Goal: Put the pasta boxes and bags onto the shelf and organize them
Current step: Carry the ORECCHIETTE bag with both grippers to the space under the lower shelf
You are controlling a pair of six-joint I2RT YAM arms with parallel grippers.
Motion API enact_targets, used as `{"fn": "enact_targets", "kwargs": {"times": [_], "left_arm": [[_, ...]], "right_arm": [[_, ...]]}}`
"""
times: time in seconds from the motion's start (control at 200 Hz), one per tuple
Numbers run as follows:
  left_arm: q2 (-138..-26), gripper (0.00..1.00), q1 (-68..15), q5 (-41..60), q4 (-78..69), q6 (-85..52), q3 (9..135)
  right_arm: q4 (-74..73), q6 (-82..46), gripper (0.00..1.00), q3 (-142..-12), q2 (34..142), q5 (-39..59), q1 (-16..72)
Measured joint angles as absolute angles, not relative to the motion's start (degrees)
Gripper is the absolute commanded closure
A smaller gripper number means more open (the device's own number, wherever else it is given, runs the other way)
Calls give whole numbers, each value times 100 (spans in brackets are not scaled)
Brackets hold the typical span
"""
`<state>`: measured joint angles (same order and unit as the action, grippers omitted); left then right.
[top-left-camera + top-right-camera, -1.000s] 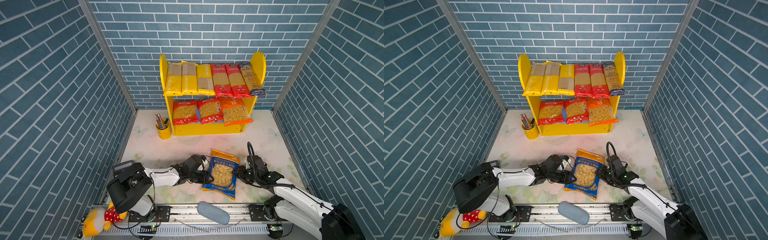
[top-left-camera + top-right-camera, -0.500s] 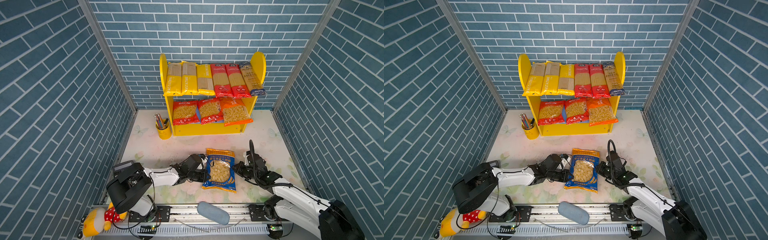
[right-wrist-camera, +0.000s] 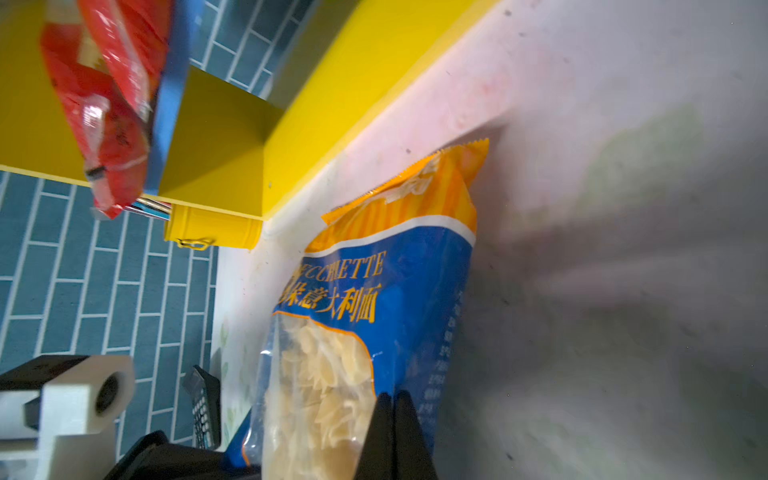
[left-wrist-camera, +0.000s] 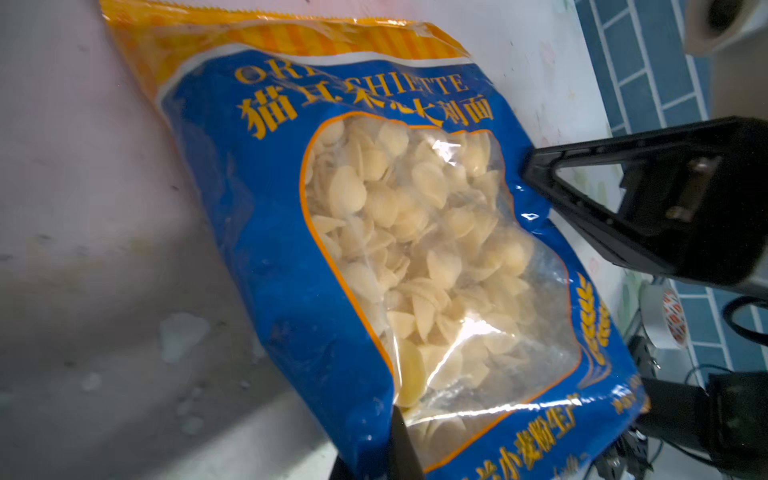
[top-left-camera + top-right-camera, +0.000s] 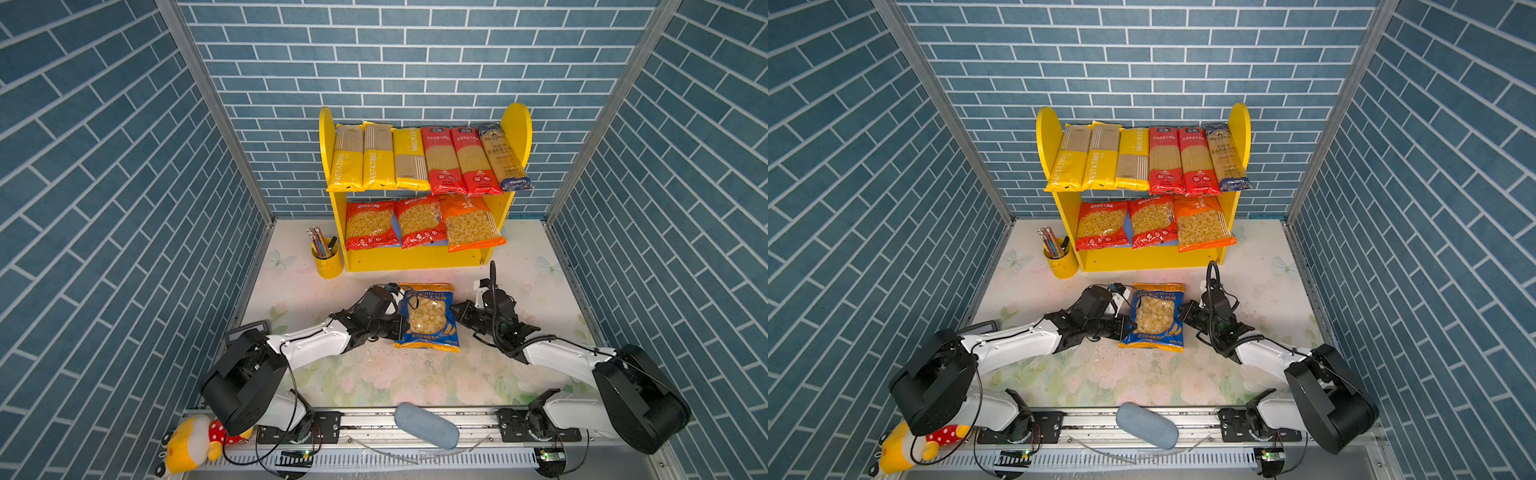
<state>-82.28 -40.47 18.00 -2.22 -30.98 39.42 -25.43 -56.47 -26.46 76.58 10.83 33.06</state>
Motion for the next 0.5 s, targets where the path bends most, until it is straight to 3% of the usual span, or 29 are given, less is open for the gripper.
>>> {"fn": "enact_targets", "kwargs": {"times": [0.5], "left_arm": [[-8779, 100, -3863, 545, -762, -1940, 4729]], "right_arm": [[-4508, -5660, 100, -3841, 9544, 1203, 2836]]}}
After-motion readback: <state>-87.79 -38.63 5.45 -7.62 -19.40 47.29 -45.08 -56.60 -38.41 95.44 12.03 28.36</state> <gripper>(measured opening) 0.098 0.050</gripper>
